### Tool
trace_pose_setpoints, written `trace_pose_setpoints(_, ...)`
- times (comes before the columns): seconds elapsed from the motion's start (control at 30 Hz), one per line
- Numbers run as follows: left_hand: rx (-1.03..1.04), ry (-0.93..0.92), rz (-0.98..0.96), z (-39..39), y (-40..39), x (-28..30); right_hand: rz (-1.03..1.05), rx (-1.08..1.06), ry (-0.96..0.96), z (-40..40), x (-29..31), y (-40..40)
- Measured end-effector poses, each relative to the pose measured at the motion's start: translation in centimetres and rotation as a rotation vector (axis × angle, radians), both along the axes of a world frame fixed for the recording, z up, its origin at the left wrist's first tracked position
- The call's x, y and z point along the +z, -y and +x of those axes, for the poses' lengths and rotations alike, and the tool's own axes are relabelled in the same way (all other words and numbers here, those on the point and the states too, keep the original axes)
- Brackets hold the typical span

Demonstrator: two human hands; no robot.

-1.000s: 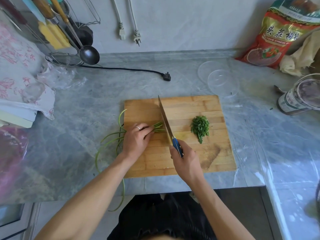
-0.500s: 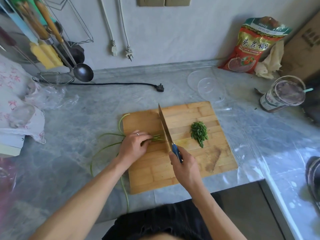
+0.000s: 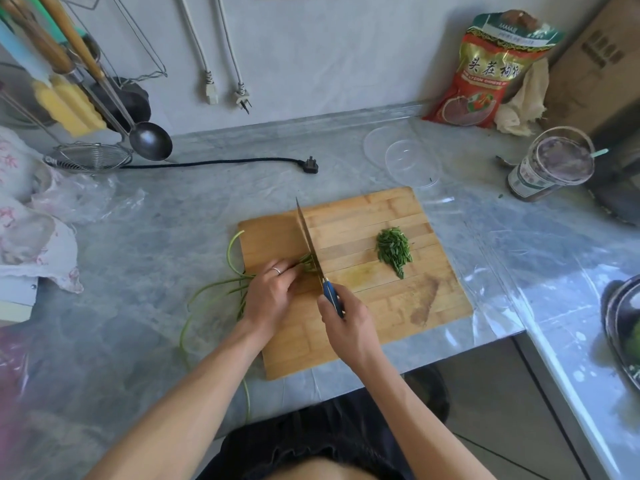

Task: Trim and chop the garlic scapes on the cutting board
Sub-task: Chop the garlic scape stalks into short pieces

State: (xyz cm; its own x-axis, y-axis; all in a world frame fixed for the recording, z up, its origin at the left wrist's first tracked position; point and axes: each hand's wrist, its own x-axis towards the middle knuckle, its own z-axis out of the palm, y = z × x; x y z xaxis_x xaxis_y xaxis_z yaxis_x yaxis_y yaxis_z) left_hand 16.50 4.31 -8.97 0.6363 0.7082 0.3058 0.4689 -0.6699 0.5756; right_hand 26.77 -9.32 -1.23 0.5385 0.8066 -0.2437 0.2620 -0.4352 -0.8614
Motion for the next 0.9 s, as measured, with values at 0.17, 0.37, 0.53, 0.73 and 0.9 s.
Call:
trace_pose_setpoints(0.17,0.042,-0.016,0.046,0.3,-0.1,0.3,0.004,-0.031,-0.004,0.5,0.1,-1.0)
trace_pose_setpoints(0.37,0.066,-0.045,0.065,0.6,0.3,0.3,0.010,-0.045,0.011,0.9,0.1,0.0)
trace_pose_setpoints(0.53,0.096,-0.032,0.042,1.2,0.9,0.0,0.016,-0.023,-0.034,0.5,-0.1,-0.2)
trace_pose_setpoints(0.73,0.086,-0.008,0.029,1.4,0.7,0.0,-0.019,-0.051,-0.177,0.8,0.0,-0.6)
trace_pose_setpoints(0.9,0.096,0.021,0.029,1.6,1.1,0.2,-0.018,-0.073,-0.195,1.5,0.0,0.4)
